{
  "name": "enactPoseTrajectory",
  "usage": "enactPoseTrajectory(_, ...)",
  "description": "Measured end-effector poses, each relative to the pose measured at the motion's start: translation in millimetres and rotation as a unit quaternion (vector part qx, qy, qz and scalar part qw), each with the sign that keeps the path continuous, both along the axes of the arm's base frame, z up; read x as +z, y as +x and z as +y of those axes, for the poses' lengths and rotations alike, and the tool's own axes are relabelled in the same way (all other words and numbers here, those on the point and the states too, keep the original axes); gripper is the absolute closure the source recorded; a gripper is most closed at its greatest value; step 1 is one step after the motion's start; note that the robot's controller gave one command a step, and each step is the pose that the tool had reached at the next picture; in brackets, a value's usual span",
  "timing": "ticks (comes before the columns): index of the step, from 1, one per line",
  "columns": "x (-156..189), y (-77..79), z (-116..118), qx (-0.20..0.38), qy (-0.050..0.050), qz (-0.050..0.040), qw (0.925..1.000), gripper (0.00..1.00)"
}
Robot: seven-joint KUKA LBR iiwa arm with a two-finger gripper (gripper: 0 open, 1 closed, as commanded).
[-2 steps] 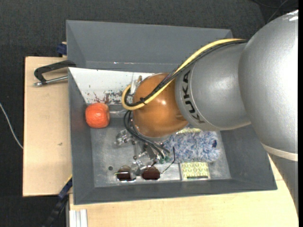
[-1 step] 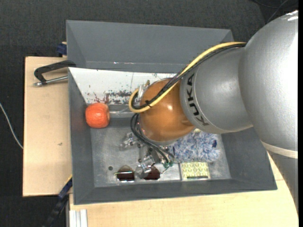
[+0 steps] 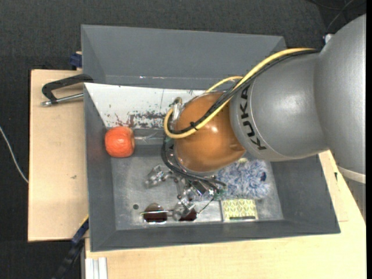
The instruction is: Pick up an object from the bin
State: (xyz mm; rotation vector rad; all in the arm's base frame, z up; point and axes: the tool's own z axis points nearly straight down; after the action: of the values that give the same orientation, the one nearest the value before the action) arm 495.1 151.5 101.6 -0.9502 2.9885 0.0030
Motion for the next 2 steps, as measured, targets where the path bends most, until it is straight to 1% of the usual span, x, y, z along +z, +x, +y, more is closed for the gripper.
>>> enactPoseTrajectory(1, -27.1, 2.7, 52.7, 0.020, 0.002, -0.0003, 0.9998, 1.00)
enactPoseTrajectory(2, -27.1, 2.8, 52.6, 0.020, 0.002, -0.0003, 0.9998, 1.00)
